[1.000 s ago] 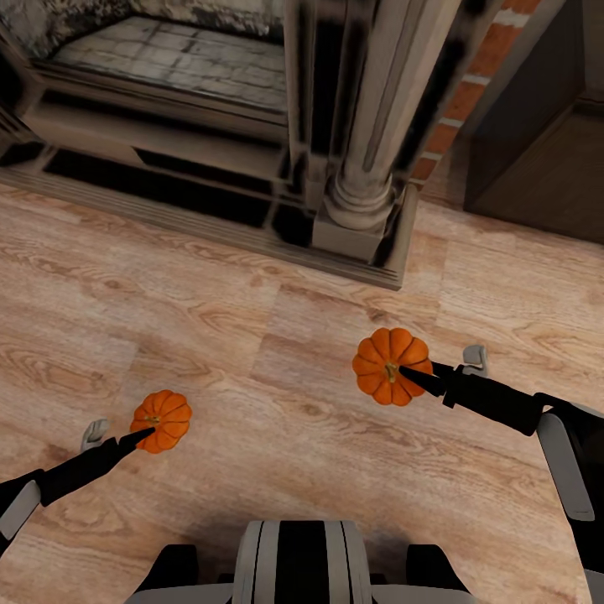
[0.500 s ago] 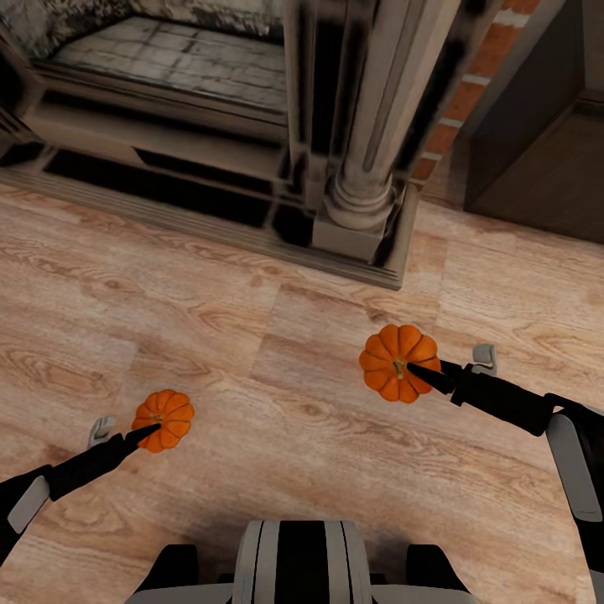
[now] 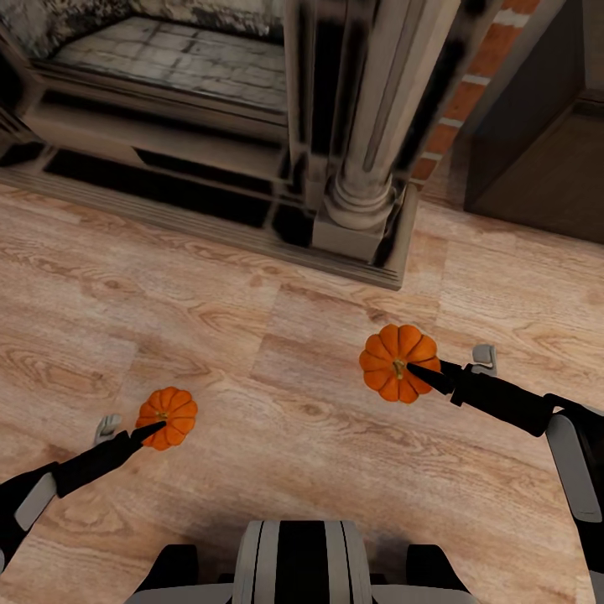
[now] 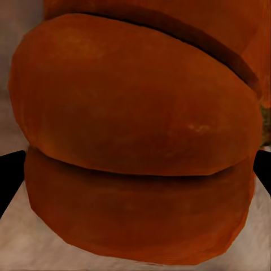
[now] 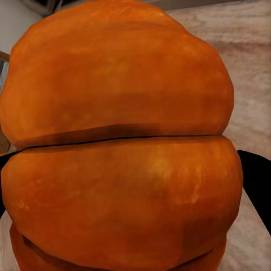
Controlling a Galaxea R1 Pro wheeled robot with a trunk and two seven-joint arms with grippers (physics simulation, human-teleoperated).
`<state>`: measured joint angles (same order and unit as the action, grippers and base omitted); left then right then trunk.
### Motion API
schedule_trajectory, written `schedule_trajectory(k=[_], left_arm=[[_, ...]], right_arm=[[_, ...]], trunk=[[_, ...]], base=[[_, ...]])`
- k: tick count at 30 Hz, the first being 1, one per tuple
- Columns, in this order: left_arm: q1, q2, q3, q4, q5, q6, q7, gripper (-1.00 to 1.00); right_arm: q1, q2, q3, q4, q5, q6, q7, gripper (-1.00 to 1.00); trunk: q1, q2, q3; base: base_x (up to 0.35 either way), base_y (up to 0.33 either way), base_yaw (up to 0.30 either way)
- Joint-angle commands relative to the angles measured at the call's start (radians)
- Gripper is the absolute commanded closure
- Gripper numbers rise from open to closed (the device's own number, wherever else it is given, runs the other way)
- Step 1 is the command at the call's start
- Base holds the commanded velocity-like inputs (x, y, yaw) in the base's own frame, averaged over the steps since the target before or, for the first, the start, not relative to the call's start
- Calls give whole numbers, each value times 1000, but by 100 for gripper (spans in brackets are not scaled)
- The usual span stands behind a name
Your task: Place each of the two pumpkins and all three candles from the living room inside a cabinet in the living room (use any cabinet), then make sure every cabinet is closed, and position the cauldron so it is next to a table in the living room.
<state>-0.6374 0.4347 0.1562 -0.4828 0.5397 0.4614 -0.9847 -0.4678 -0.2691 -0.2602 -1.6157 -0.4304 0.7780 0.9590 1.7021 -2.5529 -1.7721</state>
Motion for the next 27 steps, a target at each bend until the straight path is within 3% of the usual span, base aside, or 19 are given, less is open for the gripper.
schedule_trajectory(k=[1, 12, 22, 27], left_arm=[[0, -6, 2, 0, -9, -3, -2, 100], [5, -5, -4, -50, -11, -15, -80, 100], [7, -5, -4, -53, -11, -17, -92, 100], [17, -5, -2, -107, -11, -17, -152, 100]], right_arm=[[0, 0, -1, 0, -4, 6, 1, 100], [1, 1, -1, 0, -4, 6, 3, 100], [1, 2, 1, 0, -4, 5, 2, 100], [1, 3, 1, -1, -4, 4, 2, 100]], trunk=[[0, 0, 0], [0, 0, 0], [0, 0, 0], [0, 0, 0]], base=[[0, 0, 0], [0, 0, 0], [0, 0, 0], [0, 0, 0]])
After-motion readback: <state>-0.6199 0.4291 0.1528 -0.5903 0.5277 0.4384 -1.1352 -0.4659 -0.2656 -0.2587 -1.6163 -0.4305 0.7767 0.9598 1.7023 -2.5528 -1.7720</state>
